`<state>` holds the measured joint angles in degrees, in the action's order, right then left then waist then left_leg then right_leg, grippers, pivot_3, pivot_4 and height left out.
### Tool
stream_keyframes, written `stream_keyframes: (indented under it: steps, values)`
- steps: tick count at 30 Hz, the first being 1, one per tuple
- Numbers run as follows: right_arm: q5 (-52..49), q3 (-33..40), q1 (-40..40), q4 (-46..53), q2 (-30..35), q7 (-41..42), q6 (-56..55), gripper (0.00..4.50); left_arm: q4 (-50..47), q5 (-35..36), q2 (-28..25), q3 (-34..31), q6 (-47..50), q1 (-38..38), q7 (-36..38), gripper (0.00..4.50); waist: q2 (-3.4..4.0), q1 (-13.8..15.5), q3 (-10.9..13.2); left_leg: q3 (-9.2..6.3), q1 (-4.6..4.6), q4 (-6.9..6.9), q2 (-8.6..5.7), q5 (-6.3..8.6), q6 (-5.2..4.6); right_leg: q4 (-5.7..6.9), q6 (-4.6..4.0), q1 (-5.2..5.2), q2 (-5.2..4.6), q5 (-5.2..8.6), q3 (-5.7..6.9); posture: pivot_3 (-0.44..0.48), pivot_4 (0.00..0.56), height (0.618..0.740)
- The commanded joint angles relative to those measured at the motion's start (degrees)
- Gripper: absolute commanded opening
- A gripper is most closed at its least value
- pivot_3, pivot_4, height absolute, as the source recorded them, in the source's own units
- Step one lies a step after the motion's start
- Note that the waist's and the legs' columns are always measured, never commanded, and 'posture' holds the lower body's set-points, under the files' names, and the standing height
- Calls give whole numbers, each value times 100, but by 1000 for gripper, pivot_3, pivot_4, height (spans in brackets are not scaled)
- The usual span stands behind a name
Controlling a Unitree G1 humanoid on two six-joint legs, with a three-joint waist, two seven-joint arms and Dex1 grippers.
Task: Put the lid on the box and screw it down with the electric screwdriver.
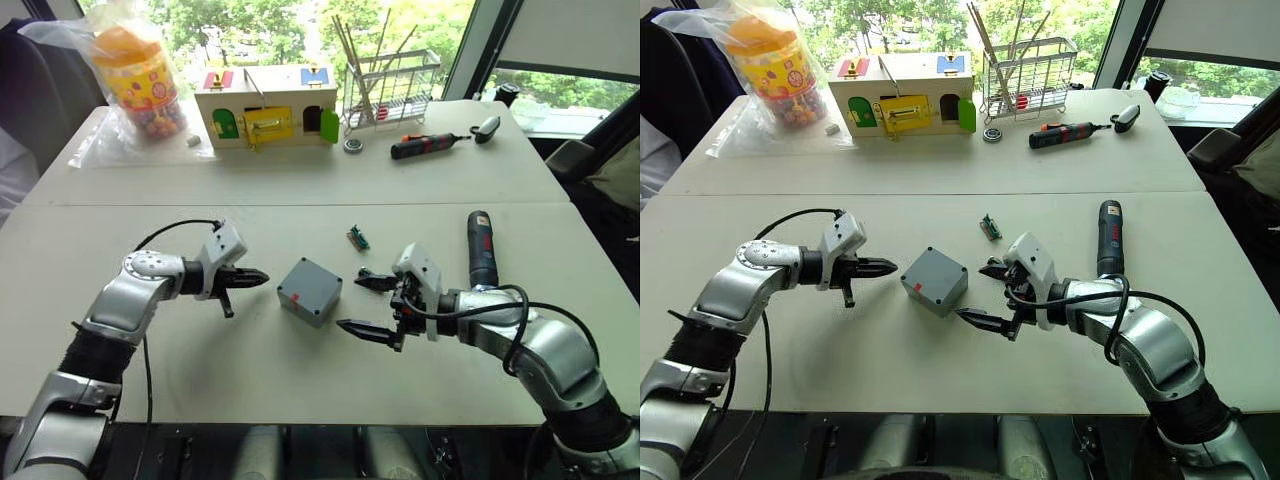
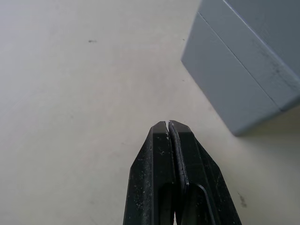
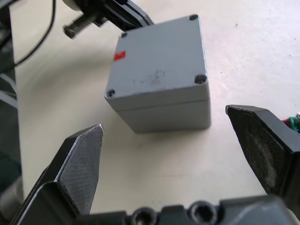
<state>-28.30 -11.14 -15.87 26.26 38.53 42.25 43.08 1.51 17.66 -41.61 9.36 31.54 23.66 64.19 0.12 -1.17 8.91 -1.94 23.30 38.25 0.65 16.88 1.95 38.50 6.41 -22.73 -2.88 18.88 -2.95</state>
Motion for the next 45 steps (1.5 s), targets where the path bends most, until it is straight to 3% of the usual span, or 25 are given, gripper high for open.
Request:
stream_keyframes:
  steps: [1, 11, 29, 37, 41, 45]
  values:
    - [404, -201, -198, -306, -26, 274, -626, 4472, -660, 359, -179, -102, 297, -235, 294, 0, 0, 14, 0, -1, 0, 0, 3, 0, 0, 1, 0, 0, 0, 0, 0, 0, 150, 736]
    - [670, -490, -531, -986, -341, 969, -1213, 4472, -824, 348, 162, -78, 421, -240, -116, 0, -2, 30, -1, -2, 0, 6, 3, 0, 0, 6, 0, 2, -2, 0, 1, 0, 150, 736]
    - [422, -457, 55, 41, -382, 960, -460, 4472, -133, 221, 388, 3, 45, 273, -139, 0, -3, 32, -1, -4, -1, 8, -3, -1, 1, 10, 0, 1, -2, 0, 2, 0, 150, 736]
    - [207, 402, 237, 181, 101, 888, -348, 4472, -117, 258, 63, -183, 78, 398, 140, 0, -3, 37, -1, -4, 0, 9, -4, -1, 1, 10, 0, 2, -3, 0, 2, 0, 150, 736]
    - [-19, 1113, 228, -197, -129, 516, -348, 4472, -162, 632, 62, -520, 354, 665, 180, 0, -4, 37, -2, -4, 0, 9, -3, -1, 1, 11, 0, 2, 0, 0, 2, 0, 150, 736]
    - [346, 1112, 66, -848, -354, 257, -774, 4472, -528, 1109, 192, -700, 751, 897, 200, 0, -5, 37, -2, -2, -1, 9, -4, -1, 1, 13, 0, 2, 0, 0, 2, 0, 150, 736]
